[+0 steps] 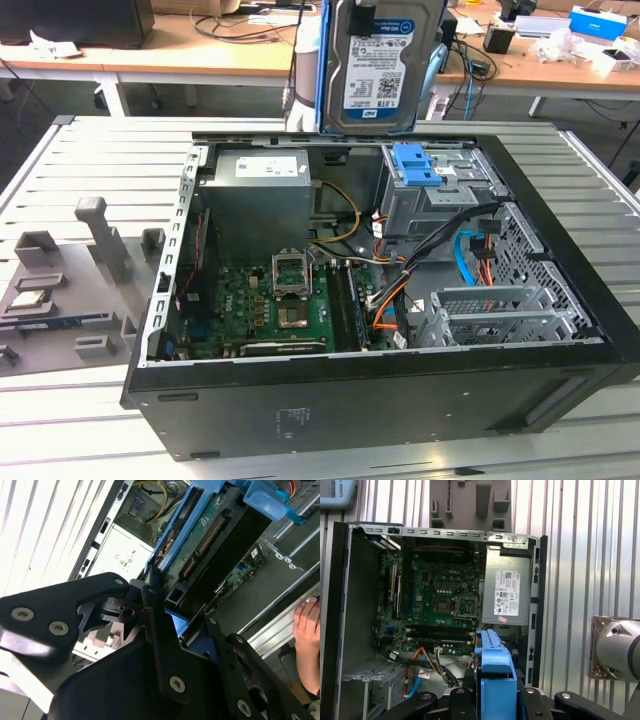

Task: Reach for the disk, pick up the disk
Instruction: 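Pick up the disk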

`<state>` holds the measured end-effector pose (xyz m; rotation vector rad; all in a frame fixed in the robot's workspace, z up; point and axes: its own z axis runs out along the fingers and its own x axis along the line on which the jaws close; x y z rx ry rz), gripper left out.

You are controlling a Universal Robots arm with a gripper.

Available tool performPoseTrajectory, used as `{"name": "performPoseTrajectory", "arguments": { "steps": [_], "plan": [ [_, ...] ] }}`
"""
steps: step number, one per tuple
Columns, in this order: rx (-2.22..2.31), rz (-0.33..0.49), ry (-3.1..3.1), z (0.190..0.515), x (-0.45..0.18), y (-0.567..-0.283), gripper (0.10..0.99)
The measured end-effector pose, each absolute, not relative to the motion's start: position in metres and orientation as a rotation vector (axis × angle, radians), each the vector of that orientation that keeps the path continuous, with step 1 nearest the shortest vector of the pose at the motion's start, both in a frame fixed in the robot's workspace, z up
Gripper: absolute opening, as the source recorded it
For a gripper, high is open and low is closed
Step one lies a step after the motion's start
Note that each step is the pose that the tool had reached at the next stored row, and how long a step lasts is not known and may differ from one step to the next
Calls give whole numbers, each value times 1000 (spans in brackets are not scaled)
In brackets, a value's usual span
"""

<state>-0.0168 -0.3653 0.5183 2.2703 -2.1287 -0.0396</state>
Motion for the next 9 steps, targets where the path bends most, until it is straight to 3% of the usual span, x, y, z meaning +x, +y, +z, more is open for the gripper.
{"name": "performPoseTrajectory", "arguments": {
  "steps": [9],
  "plan": [
    [2270, -40, -2129, 518, -17, -382, 365]
  ]
}}
